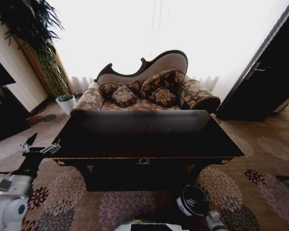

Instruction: Move to the front of the table and place the trash on the table into the trash bin.

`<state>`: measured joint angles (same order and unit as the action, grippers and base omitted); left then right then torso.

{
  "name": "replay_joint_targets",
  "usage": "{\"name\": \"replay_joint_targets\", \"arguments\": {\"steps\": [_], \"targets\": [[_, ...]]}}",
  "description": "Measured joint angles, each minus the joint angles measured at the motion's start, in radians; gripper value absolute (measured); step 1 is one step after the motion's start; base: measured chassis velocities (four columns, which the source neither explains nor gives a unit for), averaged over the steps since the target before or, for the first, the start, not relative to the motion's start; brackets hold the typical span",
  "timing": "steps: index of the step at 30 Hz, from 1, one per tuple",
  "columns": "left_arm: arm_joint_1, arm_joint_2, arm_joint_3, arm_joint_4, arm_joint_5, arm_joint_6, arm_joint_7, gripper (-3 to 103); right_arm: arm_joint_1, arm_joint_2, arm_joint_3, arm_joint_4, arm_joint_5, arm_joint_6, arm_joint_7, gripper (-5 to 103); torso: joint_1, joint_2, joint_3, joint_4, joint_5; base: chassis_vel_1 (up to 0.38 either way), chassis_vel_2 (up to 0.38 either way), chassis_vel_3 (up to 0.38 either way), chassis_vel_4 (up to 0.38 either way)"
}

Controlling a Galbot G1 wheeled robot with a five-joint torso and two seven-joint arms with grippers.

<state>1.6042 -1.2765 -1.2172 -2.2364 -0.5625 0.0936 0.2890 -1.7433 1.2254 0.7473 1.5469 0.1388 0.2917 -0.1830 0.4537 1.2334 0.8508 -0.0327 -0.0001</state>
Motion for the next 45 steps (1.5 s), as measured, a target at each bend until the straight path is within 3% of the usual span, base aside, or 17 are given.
{"name": "replay_joint_targets", "arguments": {"steps": [7,15,20,24,26,29,31,32,36,40,43,45], "targets": [[-0.004,0.002,0.007,0.001,0.001,0.002,0.000,100,-0.043,0.014,0.128,0.186,0.037,0.012,0.008,100,0.000,0.000,0.000,0.0002,-0.0002,0.000,0.000,0.000,0.000],[-0.005,0.001,0.008,0.007,0.002,0.002,-0.001,100,-0.072,0.000,0.253,0.377,0.218,-0.010,0.082,100,0.000,0.000,0.000,0.0001,0.0001,0.000,0.000,0.000,0.000],[0.000,0.001,0.009,0.000,0.005,0.002,-0.001,100,-0.078,-0.082,0.399,0.517,0.330,-0.069,0.121,100,0.000,0.000,0.000,0.0002,-0.0003,0.000,0.000,0.000,0.000],[0.003,-0.001,0.009,0.000,0.010,0.003,-0.001,100,-0.064,-0.136,0.447,0.543,0.370,-0.086,0.128,100,0.000,0.000,0.000,0.0001,-0.0001,0.000,0.000,0.000,0.000],[0.003,-0.002,0.009,-0.001,0.011,0.003,-0.001,100,-0.061,-0.149,0.446,0.553,0.390,-0.090,0.132,100,0.000,0.000,0.000,0.0001,0.0000,0.000,0.000,0.000,0.000],[0.004,-0.004,0.009,-0.007,0.010,0.003,-0.004,100,-0.034,-0.198,0.389,0.590,0.500,-0.100,0.178,100,0.000,0.000,0.000,-0.0001,0.0001,0.000,0.000,0.000,0.000],[0.010,-0.004,0.007,-0.023,-0.001,0.006,-0.027,100,0.023,-0.254,0.282,0.608,0.575,-0.100,0.249,100,0.000,0.000,0.000,0.0001,-0.0003,0.000,0.000,0.000,0.000],[0.010,-0.004,0.007,-0.023,-0.001,0.006,-0.027,100,0.023,-0.254,0.282,0.608,0.575,-0.100,0.249,100,0.000,0.000,0.000,0.0001,-0.0003,0.000,0.000,0.000,0.000],[0.029,0.006,-0.031,-0.065,-0.060,0.022,-0.070,100,0.127,-0.353,0.116,0.607,0.624,-0.103,0.340,100,0.000,0.000,0.000,0.0009,0.0001,0.000,0.000,0.000,0.000],[0.014,0.035,-0.033,-0.077,-0.101,0.053,-0.105,100,0.154,-0.383,0.083,0.618,0.670,-0.132,0.367,100,0.000,0.000,0.000,0.0007,0.0000,0.000,0.000,0.000,0.000],[0.012,0.063,-0.023,-0.072,-0.115,0.070,-0.128,100,0.182,-0.395,0.077,0.613,0.652,-0.153,0.373,100,0.000,0.000,0.000,-0.0015,-0.0002,0.000,0.000,0.000,0.000],[0.028,0.064,-0.034,-0.070,-0.115,0.070,-0.133,100,0.214,-0.403,0.054,0.605,0.639,-0.167,0.373,100,0.000,0.000,0.000,-0.0002,-0.0006,0.000,0.000,0.000,0.000]]}}
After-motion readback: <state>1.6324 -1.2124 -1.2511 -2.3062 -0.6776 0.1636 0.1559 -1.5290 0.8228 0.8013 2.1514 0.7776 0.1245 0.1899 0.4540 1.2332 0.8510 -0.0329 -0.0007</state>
